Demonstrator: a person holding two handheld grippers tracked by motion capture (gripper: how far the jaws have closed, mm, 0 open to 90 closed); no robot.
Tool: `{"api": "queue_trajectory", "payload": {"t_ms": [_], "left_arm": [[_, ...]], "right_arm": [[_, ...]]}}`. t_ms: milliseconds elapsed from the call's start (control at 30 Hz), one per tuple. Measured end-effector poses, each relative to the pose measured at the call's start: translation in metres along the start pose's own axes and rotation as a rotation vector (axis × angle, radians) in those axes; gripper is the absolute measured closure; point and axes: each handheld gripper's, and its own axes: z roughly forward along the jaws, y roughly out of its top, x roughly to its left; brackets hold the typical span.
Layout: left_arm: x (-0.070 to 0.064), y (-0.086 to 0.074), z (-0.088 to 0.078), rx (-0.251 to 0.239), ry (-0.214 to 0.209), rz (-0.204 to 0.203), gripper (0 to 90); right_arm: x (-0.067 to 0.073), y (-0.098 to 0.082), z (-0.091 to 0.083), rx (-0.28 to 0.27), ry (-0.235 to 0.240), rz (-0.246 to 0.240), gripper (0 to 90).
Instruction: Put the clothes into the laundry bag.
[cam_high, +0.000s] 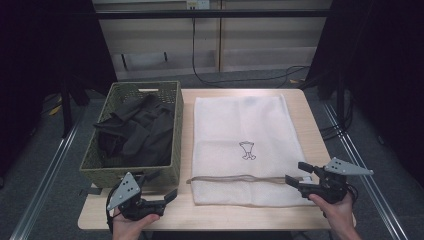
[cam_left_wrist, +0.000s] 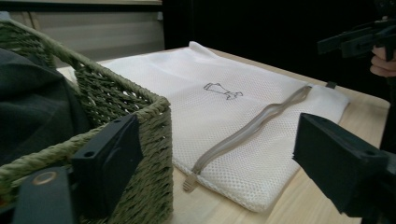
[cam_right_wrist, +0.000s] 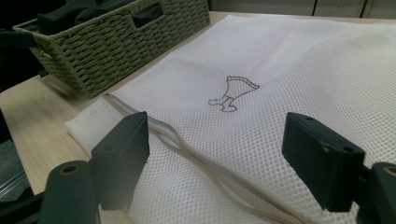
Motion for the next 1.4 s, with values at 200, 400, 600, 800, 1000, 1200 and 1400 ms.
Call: {"api": "queue_trajectory", "payload": {"t_ms": [200, 400, 600, 800, 1000, 1200, 1400], "left_arm": [[0.004, 0.0, 0.002, 0.027, 0.015, 0.006, 15.9], [0.006, 0.0, 0.001, 0.042, 0.02, 0.018, 15.9], [0.007, 0.003, -0.001, 0.035, 0.025, 0.044, 16.0], [0.01, 0.0, -0.002, 0.042, 0.029, 0.035, 15.9], [0.007, -0.001, -0.008, 0.043, 0.036, 0.04, 15.9], [0.006, -0.001, -0.011, 0.036, 0.046, 0.048, 15.9], [0.003, 0.0, -0.012, 0.037, 0.027, 0.062, 15.0]], "right_arm": [[0.003, 0.003, 0.01, 0.052, 0.038, -0.037, 28.7], [0.01, 0.002, 0.032, 0.158, 0.117, -0.088, 33.4], [0.011, 0.005, 0.046, 0.204, 0.146, -0.091, 37.2], [0.017, 0.02, 0.081, 0.257, 0.195, -0.139, 42.0], [0.025, 0.032, 0.119, 0.31, 0.246, -0.194, 42.8], [0.028, 0.035, 0.143, 0.381, 0.277, -0.225, 40.4], [0.028, 0.024, 0.166, 0.478, 0.245, -0.286, 40.1]]}}
